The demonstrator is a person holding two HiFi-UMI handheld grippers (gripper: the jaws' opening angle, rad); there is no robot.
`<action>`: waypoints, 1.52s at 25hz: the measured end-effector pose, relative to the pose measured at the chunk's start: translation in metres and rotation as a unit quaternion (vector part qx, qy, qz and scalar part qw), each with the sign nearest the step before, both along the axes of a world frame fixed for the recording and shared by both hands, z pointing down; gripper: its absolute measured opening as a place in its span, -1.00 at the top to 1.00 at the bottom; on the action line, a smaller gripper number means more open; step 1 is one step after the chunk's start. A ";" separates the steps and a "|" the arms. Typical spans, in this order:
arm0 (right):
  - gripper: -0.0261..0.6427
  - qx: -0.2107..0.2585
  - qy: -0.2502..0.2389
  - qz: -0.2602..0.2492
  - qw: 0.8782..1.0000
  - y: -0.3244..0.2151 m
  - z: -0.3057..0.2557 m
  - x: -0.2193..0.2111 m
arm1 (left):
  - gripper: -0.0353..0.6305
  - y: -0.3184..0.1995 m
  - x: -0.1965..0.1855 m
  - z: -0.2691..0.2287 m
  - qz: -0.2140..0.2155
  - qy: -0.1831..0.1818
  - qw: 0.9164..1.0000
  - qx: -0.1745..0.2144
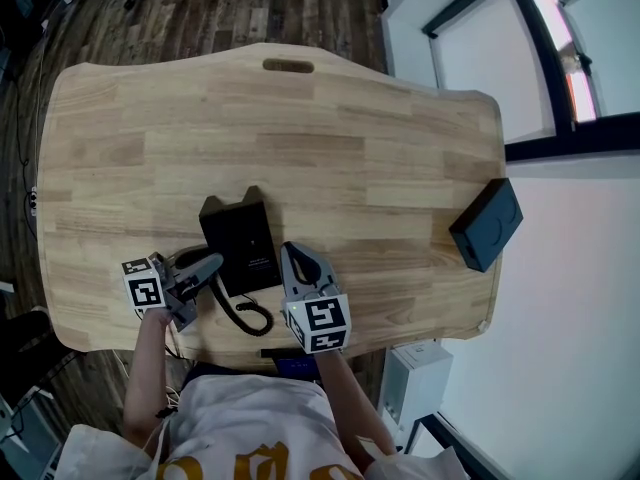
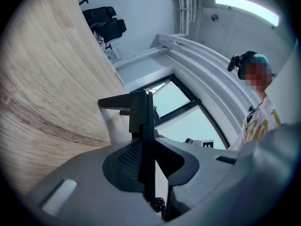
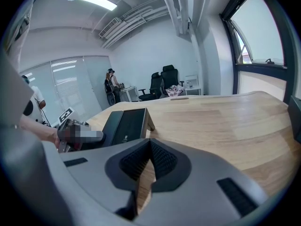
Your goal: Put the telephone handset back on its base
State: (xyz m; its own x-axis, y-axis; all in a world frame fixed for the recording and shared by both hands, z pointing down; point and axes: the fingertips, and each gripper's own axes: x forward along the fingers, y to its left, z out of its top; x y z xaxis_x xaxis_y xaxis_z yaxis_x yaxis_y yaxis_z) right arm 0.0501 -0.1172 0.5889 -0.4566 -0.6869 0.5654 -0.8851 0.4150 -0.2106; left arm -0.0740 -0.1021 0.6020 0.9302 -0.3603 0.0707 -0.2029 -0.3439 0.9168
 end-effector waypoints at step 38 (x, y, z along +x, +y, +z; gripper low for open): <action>0.90 0.036 0.000 -0.010 0.999 0.021 -0.034 -0.003 | 0.32 -0.001 -0.015 0.018 -0.115 -0.170 0.979 -0.024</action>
State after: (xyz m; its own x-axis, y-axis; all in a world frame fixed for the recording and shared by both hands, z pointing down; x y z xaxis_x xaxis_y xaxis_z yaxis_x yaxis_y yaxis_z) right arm 0.0473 -0.0966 0.5552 -0.4714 -0.7162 0.5147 -0.8760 0.4476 -0.1796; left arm -0.0891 -0.1031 0.6197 0.7454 -0.5455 0.3831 -0.5650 -0.2120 0.7974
